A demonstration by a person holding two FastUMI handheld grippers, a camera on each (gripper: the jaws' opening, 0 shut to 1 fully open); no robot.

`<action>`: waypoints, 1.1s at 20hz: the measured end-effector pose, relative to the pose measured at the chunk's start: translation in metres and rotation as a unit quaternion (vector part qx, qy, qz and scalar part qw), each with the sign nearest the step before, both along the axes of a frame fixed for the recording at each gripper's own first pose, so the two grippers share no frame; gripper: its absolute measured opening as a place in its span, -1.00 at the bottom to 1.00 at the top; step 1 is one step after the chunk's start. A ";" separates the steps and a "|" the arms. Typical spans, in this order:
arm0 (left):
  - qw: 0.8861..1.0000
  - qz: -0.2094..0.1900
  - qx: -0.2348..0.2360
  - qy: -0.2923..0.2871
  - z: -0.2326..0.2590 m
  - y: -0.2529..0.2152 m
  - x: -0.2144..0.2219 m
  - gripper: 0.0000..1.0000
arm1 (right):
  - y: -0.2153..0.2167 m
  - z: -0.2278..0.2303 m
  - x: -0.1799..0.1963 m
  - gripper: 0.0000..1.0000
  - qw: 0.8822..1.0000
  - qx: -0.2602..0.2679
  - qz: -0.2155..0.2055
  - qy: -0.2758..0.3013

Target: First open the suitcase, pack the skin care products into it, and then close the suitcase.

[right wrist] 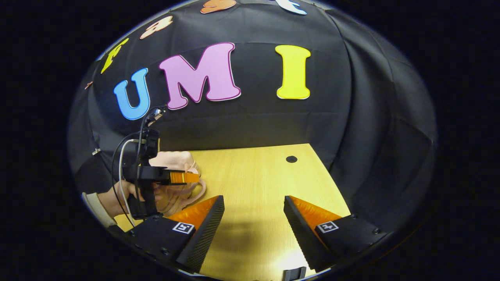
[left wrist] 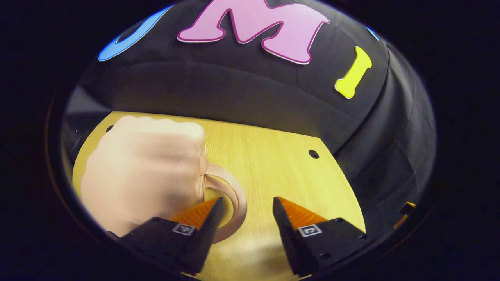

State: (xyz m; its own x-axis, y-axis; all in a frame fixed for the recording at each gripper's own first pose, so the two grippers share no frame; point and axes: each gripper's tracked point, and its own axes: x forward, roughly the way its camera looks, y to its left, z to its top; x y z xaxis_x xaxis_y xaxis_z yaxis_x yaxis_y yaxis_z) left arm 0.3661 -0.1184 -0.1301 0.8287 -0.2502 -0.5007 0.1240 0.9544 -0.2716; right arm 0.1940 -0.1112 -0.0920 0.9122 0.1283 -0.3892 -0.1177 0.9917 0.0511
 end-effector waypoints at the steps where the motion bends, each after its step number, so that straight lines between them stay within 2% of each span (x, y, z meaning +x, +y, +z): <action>1: 1.000 -0.003 0.002 -0.022 0.016 -0.001 -0.008 0.75 | 0.002 0.010 -0.005 0.94 1.000 -0.001 -0.004 -0.010; 2: 0.999 -0.001 0.006 -0.048 0.036 0.003 -0.016 0.96 | 0.004 0.020 -0.011 0.94 1.000 -0.004 -0.007 -0.019; 5: 0.989 0.023 0.037 -0.139 0.111 0.024 -0.051 0.93 | 0.019 0.046 -0.031 0.94 0.999 -0.008 -0.010 -0.039; 8: 0.970 0.061 0.072 -0.223 0.179 0.056 -0.101 0.92 | 0.042 0.071 -0.054 0.94 0.998 -0.004 -0.002 -0.061; 11: 0.956 0.089 0.068 -0.272 0.221 0.083 -0.164 0.92 | 0.067 0.097 -0.075 0.94 0.996 0.008 0.014 -0.091; 14: 0.946 0.116 0.083 -0.291 0.231 0.110 -0.216 0.92 | 0.084 0.116 -0.099 0.94 0.993 0.019 0.025 -0.115; 16: 0.944 0.127 0.082 -0.295 0.227 0.123 -0.249 0.92 | 0.090 0.121 -0.115 0.94 0.991 0.030 0.022 -0.125; 19: 0.950 0.140 0.067 -0.271 0.202 0.142 -0.289 0.91 | 0.097 0.112 -0.139 0.94 0.992 0.028 0.023 -0.122; 22: 0.953 0.153 0.072 -0.251 0.178 0.161 -0.314 0.92 | 0.098 0.100 -0.157 0.94 0.993 0.015 0.021 -0.115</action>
